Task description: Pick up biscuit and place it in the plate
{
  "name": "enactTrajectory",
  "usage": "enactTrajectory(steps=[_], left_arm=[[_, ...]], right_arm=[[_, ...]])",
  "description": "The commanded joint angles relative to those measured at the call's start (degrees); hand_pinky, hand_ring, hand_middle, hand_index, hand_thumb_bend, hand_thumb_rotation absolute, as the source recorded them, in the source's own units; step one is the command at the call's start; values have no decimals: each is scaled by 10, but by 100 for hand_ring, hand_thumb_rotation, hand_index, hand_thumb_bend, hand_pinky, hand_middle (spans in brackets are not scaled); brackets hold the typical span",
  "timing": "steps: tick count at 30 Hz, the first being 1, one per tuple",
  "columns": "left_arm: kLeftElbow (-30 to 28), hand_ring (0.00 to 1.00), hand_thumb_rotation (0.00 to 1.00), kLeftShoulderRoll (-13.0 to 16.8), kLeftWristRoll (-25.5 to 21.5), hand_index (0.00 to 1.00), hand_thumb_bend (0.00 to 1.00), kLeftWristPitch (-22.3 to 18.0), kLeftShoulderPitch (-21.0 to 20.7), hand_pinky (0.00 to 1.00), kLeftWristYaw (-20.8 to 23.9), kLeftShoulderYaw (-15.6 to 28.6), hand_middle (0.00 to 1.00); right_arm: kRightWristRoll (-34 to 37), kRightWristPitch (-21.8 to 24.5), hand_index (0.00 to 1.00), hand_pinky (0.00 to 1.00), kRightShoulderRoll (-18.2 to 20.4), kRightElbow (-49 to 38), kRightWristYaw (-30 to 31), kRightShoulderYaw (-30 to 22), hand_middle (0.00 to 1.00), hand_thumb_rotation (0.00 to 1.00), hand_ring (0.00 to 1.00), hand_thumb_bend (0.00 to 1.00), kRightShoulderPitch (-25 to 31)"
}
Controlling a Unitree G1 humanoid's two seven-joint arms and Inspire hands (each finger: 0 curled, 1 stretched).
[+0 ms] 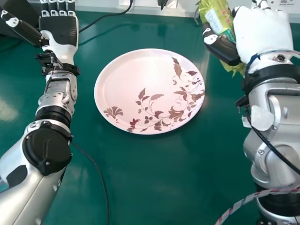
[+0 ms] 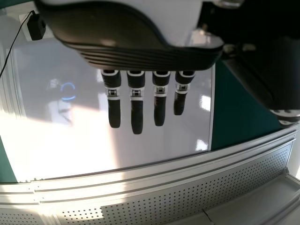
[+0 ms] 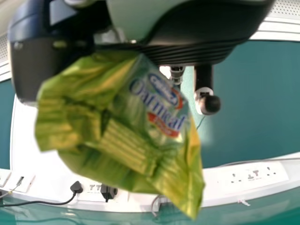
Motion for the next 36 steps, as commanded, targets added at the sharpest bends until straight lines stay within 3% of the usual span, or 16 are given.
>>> enactTrajectory(steps=[1, 14, 36], left_arm=[[2, 78, 49, 1, 1, 96, 100, 3, -2, 78, -8, -3, 87], [1, 79, 44, 0, 1, 96, 100, 0, -3, 80, -5, -2, 87], [3, 76, 48, 2, 10, 97, 100, -2, 0, 79, -22, -8, 86]], right_arm=[[2, -4, 49, 4, 5, 0, -12, 2, 19, 5, 12, 49, 0], [25, -22, 49, 4, 8, 5, -33, 8, 19, 5, 12, 49, -6], [84, -68, 49, 5, -6, 35, -88, 19, 20, 5, 12, 50, -5]])
